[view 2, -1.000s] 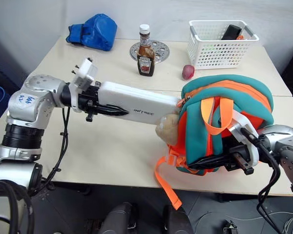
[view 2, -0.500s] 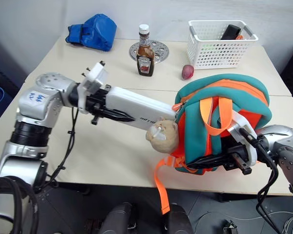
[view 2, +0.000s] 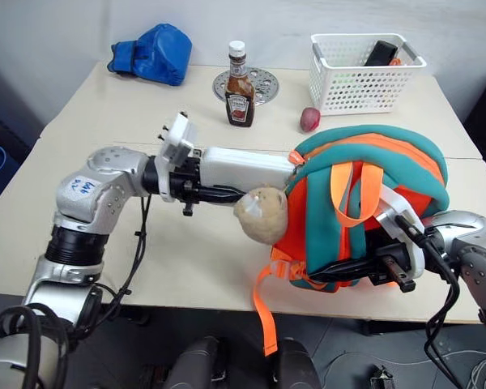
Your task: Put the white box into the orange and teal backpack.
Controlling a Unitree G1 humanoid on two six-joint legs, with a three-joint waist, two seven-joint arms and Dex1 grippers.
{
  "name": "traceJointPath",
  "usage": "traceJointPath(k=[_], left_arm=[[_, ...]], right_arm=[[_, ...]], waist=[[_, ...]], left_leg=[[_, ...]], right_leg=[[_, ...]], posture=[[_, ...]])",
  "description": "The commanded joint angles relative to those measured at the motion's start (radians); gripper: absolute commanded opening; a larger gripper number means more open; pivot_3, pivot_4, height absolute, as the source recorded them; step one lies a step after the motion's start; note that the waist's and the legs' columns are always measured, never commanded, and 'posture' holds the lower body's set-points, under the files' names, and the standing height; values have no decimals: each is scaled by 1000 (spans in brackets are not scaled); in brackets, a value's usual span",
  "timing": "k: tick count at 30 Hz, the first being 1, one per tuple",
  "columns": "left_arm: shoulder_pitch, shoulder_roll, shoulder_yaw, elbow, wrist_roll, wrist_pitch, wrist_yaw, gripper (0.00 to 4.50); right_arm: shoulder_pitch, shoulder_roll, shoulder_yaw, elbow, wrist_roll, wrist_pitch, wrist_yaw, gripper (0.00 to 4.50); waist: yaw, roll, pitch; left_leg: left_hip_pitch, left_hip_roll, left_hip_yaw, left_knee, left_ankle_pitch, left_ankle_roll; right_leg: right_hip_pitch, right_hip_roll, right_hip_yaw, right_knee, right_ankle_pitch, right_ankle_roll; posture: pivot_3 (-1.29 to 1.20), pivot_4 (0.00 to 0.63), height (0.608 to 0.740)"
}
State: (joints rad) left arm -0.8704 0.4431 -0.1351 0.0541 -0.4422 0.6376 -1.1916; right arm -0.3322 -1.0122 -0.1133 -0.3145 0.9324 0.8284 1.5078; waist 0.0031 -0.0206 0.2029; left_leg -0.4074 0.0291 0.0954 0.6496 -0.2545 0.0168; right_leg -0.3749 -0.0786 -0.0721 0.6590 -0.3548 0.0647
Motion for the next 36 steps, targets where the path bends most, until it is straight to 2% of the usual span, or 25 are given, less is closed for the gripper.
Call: traceJointPath(k=[1, 7, 13, 14, 15, 22, 29, 33, 36], left_arm=[[-56, -70, -70, 44, 28, -61, -12, 1324], [-213, -229, -153, 303, 134, -161, 2, 1324], [-285, -320, -194, 448, 216, -224, 8, 1324], [-288, -323, -191, 451, 219, -224, 4, 2036], [-289, -321, -187, 448, 218, -221, -4, 2297], [-258, -194, -130, 295, 186, -160, -52, 4413], [-184, 6, -41, 44, 85, -30, -116, 4476], [-102, 195, 33, -99, 8, 57, -183, 4476], [-83, 246, 97, -163, -84, 150, -161, 4476]], right_arm=[[-17, 8, 18, -33, 8, -7, 9, 21], [-20, 21, 21, -52, 21, -7, -5, 21], [-6, 46, 21, -72, 25, -7, -39, 21], [-4, 50, 20, -72, 25, -7, -43, 0], [-2, 52, 19, -72, 24, -8, -46, 0], [-11, 68, 26, -49, 13, -9, -65, 0], [-26, 92, 48, -37, -13, -14, -91, 0], [-46, 107, 65, -23, -27, -20, -102, 0], [-61, 111, 74, -14, -29, -19, -103, 0]], waist=[[2, 0, 0], [11, 0, 0], [8, 0, 0], [8, 0, 0], [8, 0, 0], [-6, 0, 0], [-11, 0, 0], [-16, 0, 0], [-16, 0, 0]], left_leg=[[0, 0, 0, 0, 0, 0], [0, -1, 0, 0, 0, 0], [0, 0, 1, 0, 0, 0], [0, 0, 1, 0, 0, 0], [0, 0, 1, 0, 0, 0], [0, 0, 0, -1, 0, 0], [1, 1, 0, -2, 1, -1], [1, 1, 0, -2, 1, -1], [1, 1, 0, -2, 1, -1]], right_leg=[[0, 0, 0, 0, 0, 0], [0, 0, 0, -1, 0, 0], [0, 1, -1, -1, 0, 0], [0, 1, 0, -1, 0, 0], [0, 1, 0, -1, 0, 0], [0, 1, 0, -1, 0, 0], [-1, 1, 0, 0, 0, 0], [0, 1, 1, 0, 0, 0], [0, 1, 0, 0, 0, 0]], posture=[[0, 150, 740], [0, 150, 740], [0, 150, 740], [0, 150, 740], [0, 150, 740], [0, 150, 740], [0, 150, 740], [0, 150, 740], [0, 150, 740]])
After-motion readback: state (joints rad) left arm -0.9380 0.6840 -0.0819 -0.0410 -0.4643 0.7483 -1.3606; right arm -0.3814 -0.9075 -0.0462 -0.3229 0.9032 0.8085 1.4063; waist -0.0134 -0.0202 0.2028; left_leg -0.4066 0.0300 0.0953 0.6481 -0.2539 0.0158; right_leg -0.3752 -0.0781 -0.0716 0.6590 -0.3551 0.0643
